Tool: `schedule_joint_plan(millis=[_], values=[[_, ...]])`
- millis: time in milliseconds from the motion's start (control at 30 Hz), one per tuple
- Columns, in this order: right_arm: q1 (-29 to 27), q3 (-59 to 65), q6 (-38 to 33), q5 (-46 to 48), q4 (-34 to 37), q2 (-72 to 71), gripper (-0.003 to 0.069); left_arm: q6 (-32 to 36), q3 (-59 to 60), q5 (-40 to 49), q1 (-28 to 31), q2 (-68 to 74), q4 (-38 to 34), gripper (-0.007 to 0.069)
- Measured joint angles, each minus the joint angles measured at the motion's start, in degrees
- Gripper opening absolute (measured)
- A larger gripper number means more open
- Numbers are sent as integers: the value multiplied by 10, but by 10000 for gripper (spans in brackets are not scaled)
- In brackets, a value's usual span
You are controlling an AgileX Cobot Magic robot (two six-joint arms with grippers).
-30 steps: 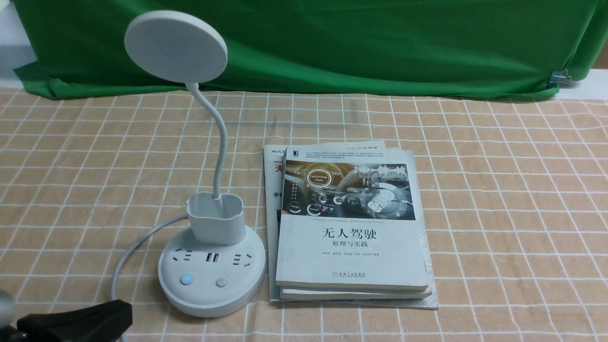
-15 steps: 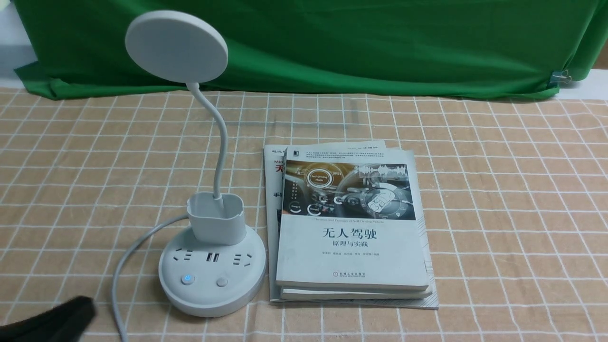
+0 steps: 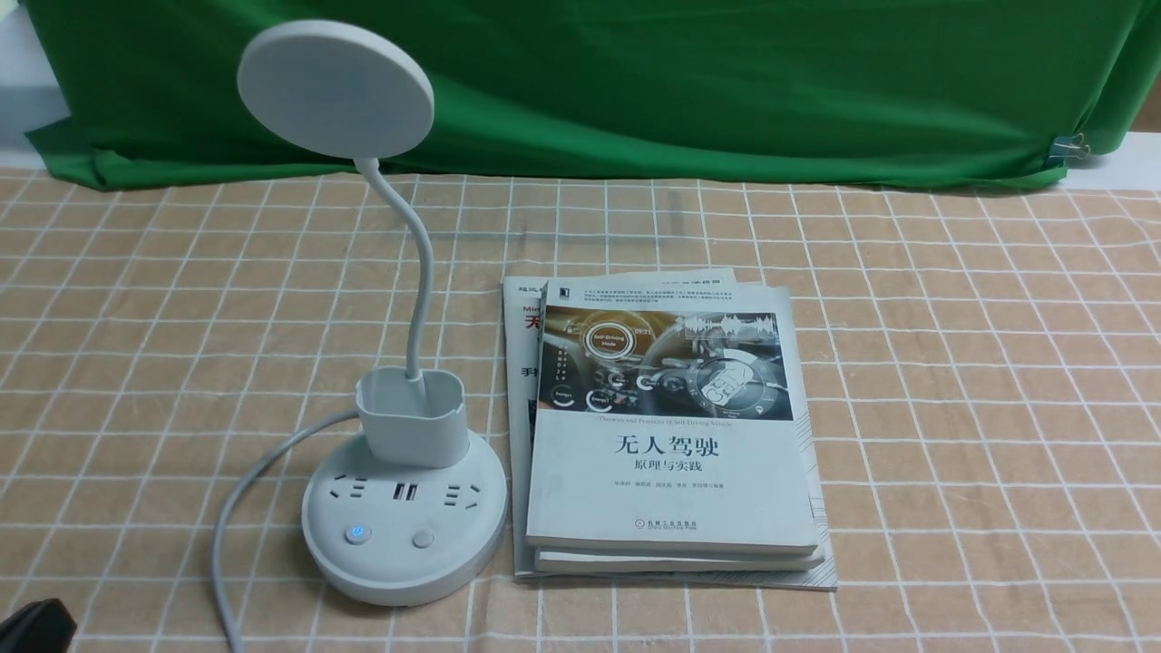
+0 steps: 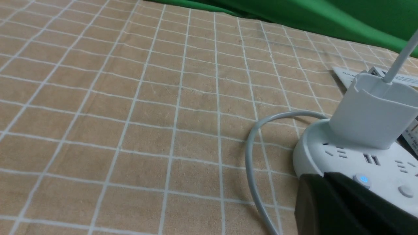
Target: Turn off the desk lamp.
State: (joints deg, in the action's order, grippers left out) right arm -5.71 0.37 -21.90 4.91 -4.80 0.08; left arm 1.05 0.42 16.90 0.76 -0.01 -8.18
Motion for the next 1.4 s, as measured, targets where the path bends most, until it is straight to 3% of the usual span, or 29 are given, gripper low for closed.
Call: schedule_joint_plan(millis=[1400], values=[[0, 0, 0, 0, 0, 0, 242, 5, 0, -1, 8, 0, -2, 6]])
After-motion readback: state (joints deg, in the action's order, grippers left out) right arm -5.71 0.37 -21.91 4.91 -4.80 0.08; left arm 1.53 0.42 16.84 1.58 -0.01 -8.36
